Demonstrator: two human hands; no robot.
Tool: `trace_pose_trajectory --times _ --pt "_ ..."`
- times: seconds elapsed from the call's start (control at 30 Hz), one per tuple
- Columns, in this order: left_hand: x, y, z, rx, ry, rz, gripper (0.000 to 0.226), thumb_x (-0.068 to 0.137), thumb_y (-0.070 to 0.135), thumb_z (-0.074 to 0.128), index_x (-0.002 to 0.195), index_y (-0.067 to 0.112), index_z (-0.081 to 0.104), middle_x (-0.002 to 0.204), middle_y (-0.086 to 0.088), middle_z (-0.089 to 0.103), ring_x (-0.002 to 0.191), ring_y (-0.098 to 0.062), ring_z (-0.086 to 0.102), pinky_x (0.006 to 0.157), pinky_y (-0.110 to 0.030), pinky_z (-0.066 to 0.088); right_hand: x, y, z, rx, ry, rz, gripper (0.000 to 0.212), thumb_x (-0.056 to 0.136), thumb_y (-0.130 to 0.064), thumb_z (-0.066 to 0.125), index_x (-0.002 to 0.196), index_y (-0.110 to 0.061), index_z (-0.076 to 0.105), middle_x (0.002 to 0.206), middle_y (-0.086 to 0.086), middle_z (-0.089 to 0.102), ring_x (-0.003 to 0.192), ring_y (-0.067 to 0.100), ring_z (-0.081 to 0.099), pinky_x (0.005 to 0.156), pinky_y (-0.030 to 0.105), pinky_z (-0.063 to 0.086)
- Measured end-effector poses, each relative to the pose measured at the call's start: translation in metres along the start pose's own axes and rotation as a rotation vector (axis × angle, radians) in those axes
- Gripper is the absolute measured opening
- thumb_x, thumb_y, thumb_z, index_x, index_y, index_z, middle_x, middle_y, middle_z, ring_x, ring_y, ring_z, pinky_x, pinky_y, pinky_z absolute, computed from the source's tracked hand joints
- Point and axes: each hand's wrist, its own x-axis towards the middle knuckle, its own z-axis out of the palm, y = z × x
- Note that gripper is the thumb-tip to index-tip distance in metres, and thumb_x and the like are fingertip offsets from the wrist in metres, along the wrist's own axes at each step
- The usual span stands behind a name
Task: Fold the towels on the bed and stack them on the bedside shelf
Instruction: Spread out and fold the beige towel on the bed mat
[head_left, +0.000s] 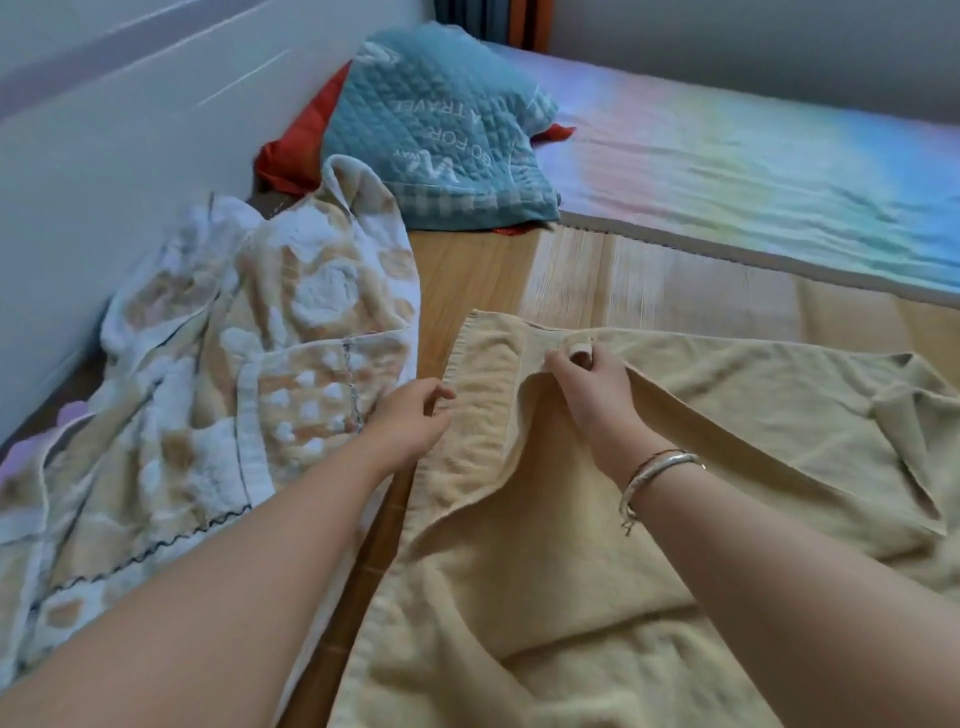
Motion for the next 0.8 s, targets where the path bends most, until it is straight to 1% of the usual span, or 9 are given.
trace_pose_trajectory --times 0.07,0.13,0.27,0.37,0.43,0.5,0.6,0.7,0.8 --pt "0.027 0.0 -0.005 0.001 0.019 0.021 0.035 0.082 0.035 0.06 0.116 0.026 0.059 0.12 0.002 0.058 0.121 -0.023 0.048 0.106 -0.04 0.038 0.023 0.005 0.013 -0.04 0.005 -0.013 0.027 0.088 -0.024 0.059 0.1 0.0 0.057 0.08 0.001 0.054 0.069 0.011 0.048 0.062 0.025 0.039" --pt "0.048 0.0 -0.008 -0.058 0.018 0.03 0.039 0.075 0.041 0.064 0.112 0.031 0.059 0.119 0.005 0.056 0.119 -0.021 0.049 0.107 -0.041 0.038 0.043 0.008 0.026 -0.078 0.0 -0.055 0.016 0.087 -0.024 0.061 0.092 -0.01 0.058 0.078 -0.005 0.054 0.07 0.008 0.05 0.066 0.023 0.04" --pt "0.073 -0.014 0.002 -0.35 0.091 0.041 0.014 0.083 0.024 0.071 0.094 0.032 0.067 0.104 0.006 0.066 0.105 -0.014 0.06 0.098 -0.033 0.047 0.093 0.004 0.058 -0.214 0.017 -0.197 0.018 0.086 -0.02 0.061 0.077 -0.01 0.048 0.07 -0.002 0.048 0.068 0.014 0.047 0.066 0.03 0.044" --pt "0.078 -0.018 0.005 -0.426 0.069 0.022 0.007 0.089 0.028 0.063 0.09 0.026 0.069 0.099 0.002 0.07 0.099 -0.013 0.063 0.096 -0.036 0.049 0.119 0.003 0.078 -0.456 -0.01 -0.318 0.015 0.086 -0.026 0.06 0.078 -0.015 0.053 0.087 0.003 0.053 0.087 0.022 0.052 0.084 0.043 0.048" --pt "0.084 -0.015 0.001 -0.443 0.069 -0.017 0.019 0.094 0.033 0.054 0.091 0.021 0.069 0.101 -0.002 0.068 0.1 -0.016 0.062 0.097 -0.038 0.048 0.124 0.007 0.086 -0.722 -0.117 -0.341 0.017 0.09 -0.034 0.053 0.086 -0.019 0.06 0.103 0.001 0.049 0.105 0.023 0.043 0.097 0.04 0.038" --pt "0.088 -0.012 0.0 -0.455 0.078 -0.05 0.029 0.094 0.04 0.051 0.088 0.018 0.068 0.102 -0.007 0.065 0.1 -0.019 0.06 0.097 -0.041 0.047 0.123 0.012 0.085 -0.853 -0.193 -0.393 0.026 0.094 -0.034 0.043 0.095 -0.019 0.064 0.111 -0.002 0.048 0.112 0.021 0.037 0.098 0.035 0.028" --pt "0.092 -0.014 0.004 -0.354 0.078 -0.022 0.024 0.086 0.044 0.062 0.084 0.021 0.066 0.101 0.002 0.061 0.105 -0.021 0.054 0.098 -0.038 0.044 0.13 0.014 0.076 -0.812 -0.119 -0.487 0.018 0.093 -0.026 0.047 0.104 -0.019 0.059 0.111 -0.003 0.049 0.109 0.019 0.041 0.094 0.032 0.032" --pt "0.092 -0.015 0.005 -0.275 0.104 0.003 0.013 0.081 0.034 0.071 0.078 0.024 0.063 0.101 0.01 0.054 0.11 -0.015 0.043 0.095 -0.025 0.033 0.138 0.015 0.063 -0.895 0.051 -0.361 0.028 0.088 -0.029 0.054 0.113 -0.018 0.05 0.118 0.002 0.048 0.113 0.023 0.041 0.096 0.037 0.033" --pt "0.09 -0.011 0.007 -0.256 0.125 -0.002 0.014 0.081 0.027 0.07 0.073 0.023 0.059 0.1 0.011 0.053 0.111 -0.016 0.041 0.092 -0.022 0.029 0.138 0.019 0.053 -0.973 0.034 -0.237 0.027 0.088 -0.038 0.054 0.106 -0.018 0.053 0.112 0.004 0.051 0.111 0.027 0.042 0.096 0.041 0.034"
